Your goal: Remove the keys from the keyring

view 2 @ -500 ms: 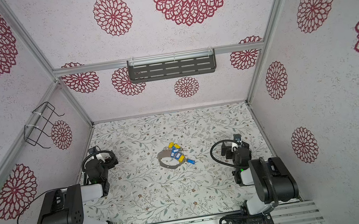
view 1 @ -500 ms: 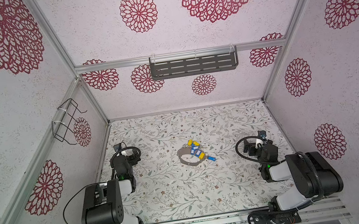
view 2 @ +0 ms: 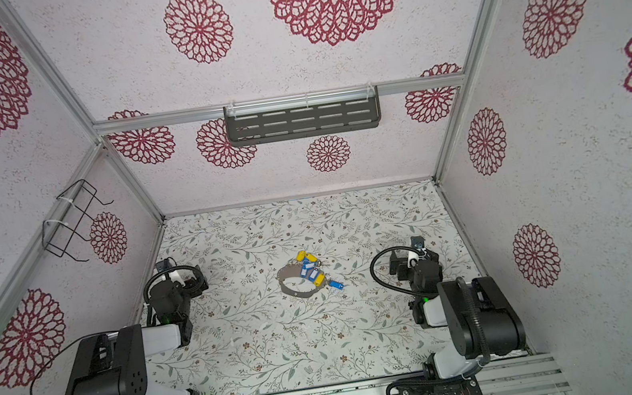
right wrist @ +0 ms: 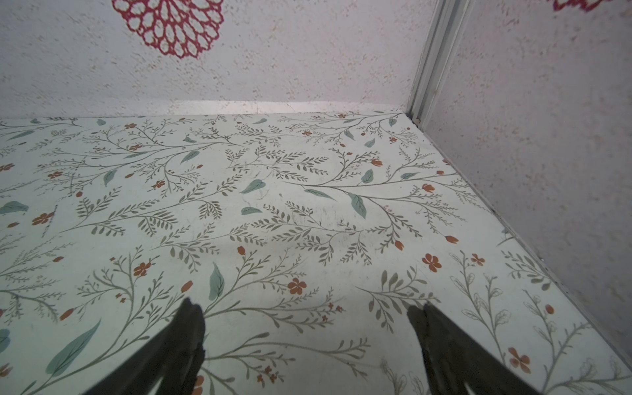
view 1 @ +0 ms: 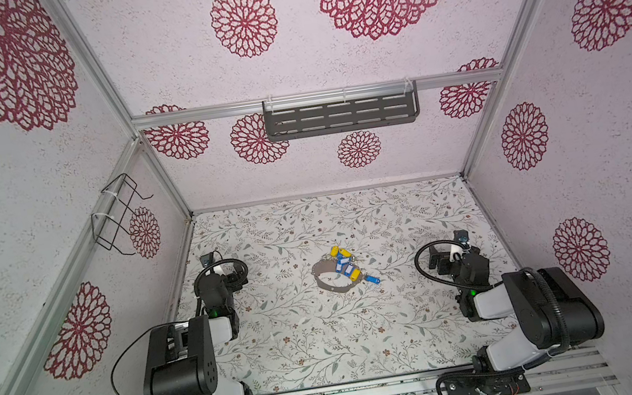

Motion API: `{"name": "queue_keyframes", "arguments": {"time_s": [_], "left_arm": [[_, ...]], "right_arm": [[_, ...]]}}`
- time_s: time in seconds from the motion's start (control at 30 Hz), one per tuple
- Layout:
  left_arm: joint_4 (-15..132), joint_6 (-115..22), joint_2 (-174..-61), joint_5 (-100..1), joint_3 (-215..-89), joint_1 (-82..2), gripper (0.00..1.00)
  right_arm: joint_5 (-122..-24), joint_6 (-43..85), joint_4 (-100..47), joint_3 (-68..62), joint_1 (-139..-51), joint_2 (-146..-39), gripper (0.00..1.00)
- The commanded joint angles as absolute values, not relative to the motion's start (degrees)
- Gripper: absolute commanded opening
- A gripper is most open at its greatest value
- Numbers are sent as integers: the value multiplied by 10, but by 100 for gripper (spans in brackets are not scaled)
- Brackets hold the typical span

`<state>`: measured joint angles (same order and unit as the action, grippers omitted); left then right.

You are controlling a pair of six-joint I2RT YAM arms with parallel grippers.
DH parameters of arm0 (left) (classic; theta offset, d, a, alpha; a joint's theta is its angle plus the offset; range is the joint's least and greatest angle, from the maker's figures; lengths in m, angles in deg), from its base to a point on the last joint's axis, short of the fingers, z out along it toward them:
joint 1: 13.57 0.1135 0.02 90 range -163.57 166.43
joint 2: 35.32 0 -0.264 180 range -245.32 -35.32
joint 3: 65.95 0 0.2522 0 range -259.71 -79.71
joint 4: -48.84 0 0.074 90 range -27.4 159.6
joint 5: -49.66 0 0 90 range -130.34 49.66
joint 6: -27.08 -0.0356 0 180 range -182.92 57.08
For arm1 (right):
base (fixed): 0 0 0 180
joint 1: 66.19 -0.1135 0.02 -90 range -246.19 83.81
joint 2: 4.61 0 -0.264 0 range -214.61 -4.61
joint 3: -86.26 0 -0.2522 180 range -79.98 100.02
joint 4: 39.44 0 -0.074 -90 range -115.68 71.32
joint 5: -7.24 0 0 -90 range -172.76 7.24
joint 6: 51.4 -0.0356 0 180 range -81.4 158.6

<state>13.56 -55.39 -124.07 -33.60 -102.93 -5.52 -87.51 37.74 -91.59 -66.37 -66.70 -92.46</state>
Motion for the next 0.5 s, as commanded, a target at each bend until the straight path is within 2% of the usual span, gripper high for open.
{"name": "queue_keyframes", "arguments": {"time_s": [0.0, 0.47], "left_arm": [[121, -554, -1246, -343, -1041, -52, 97], [120, -554, -1245, -343, -1040, -51, 97]], "right_arm": [[-880, 382, -938, -651, -666, -926, 99], [-894, 376, -935, -649, -666, -926, 99]]}}
